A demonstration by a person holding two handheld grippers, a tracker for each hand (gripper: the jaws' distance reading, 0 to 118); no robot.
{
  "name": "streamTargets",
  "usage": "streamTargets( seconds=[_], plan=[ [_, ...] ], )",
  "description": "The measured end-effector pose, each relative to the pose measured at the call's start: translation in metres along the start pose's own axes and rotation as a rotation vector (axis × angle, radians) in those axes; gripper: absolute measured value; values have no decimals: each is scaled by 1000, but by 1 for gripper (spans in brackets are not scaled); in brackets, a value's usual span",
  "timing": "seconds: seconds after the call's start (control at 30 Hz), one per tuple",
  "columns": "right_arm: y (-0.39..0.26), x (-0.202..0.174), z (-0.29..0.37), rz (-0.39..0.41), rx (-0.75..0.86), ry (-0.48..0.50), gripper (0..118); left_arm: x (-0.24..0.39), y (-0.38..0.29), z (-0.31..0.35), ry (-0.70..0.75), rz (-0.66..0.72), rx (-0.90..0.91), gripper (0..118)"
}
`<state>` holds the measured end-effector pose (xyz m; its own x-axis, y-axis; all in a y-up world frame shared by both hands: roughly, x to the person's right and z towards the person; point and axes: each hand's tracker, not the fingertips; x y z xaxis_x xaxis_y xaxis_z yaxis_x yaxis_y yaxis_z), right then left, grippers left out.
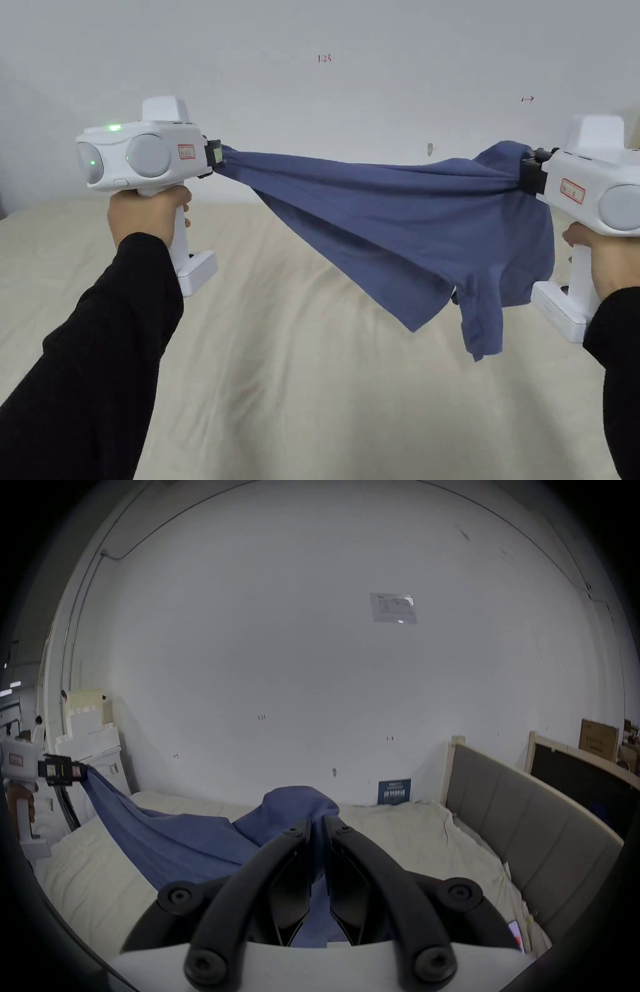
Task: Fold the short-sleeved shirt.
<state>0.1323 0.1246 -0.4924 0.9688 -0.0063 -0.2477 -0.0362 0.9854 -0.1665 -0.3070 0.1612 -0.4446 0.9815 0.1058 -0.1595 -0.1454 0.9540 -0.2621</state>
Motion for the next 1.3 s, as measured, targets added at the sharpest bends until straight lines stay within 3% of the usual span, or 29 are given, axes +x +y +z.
streamTargets(
  seconds=[0.23,0.43,0.77,0.87,1.1,1.3],
  plan=[
    [-61,-16,-29,-8,-3,-17,4,-21,-57,-29,22,-53,-57,0],
    [-157,-25,-24,-31,-200,10,4,-44,-158,-26,42,-11,-210,0],
    [-271,-34,84,-93,-390,25,4,-73,-317,61,66,39,-412,0],
    [-299,-28,119,-171,-439,10,4,-76,-350,91,75,58,-463,0],
    [-338,-22,180,-226,-505,1,4,-88,-393,157,100,142,-520,0],
    [-357,-24,219,-232,-540,-1,4,-87,-412,198,114,107,-561,0]
  ],
)
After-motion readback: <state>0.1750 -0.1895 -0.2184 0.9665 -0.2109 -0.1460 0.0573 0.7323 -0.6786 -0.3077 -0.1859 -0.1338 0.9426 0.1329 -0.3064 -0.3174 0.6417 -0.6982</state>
